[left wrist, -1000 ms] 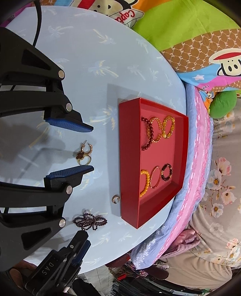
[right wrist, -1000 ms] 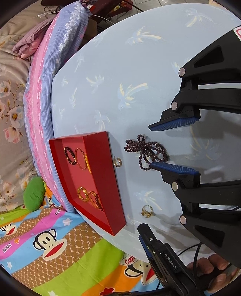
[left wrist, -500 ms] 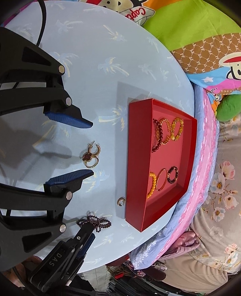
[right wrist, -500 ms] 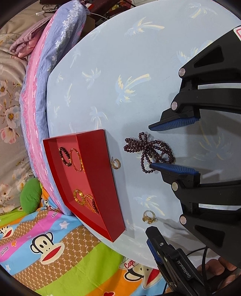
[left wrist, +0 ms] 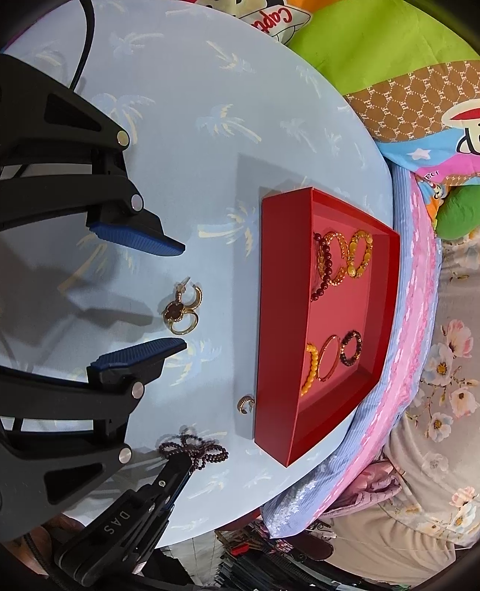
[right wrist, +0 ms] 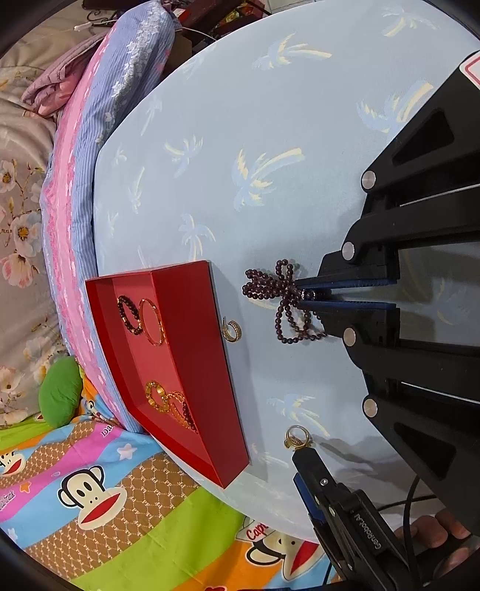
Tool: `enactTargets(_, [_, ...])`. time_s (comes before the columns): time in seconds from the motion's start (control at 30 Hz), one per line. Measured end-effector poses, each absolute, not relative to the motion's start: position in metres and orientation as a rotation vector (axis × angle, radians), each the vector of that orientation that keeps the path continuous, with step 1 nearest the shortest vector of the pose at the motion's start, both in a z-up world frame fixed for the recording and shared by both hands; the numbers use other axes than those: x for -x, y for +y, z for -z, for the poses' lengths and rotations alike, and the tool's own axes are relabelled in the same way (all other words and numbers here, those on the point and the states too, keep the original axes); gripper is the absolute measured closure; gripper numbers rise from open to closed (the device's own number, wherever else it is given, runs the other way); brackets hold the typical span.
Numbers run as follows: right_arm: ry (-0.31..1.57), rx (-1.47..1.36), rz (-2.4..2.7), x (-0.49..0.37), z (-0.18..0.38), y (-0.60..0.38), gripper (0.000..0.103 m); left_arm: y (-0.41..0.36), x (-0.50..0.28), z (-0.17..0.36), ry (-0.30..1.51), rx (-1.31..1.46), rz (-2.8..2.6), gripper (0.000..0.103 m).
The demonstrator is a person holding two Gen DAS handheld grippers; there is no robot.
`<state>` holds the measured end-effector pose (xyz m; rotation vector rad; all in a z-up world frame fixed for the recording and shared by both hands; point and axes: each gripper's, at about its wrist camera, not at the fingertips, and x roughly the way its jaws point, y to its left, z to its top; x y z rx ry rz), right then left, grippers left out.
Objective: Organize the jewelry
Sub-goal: 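Grasp the purple bead bow bracelet with the right tool while the left tool grasps a gold ring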
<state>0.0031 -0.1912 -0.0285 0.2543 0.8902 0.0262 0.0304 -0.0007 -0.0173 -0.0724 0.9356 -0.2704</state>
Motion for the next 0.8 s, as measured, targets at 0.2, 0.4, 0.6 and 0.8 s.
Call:
enactTargets(0.2, [0.874,-0.257,-0.029,0.002,0.022,-0.192,0.097,-0.011,-0.033,0.021,0.941,0.063,0.294,0.068])
enactTargets(0.4, [0.870,-0.261,-0.034,0.003,0.020,-0.192,0.097,-0.014,-0.035,0.025,0.957,0.064,0.312,0.088])
enactTargets(0.6, [0.870,-0.267,-0.039,0.003,0.020,-0.192,0.097,-0.015,-0.035,0.025,0.958,0.063,0.332,0.097])
enactTargets(0.8, [0.853,-0.268,-0.044,0.005,0.013,-0.192,0.097,-0.016,-0.031,0.020,0.952,0.061,0.343,0.098])
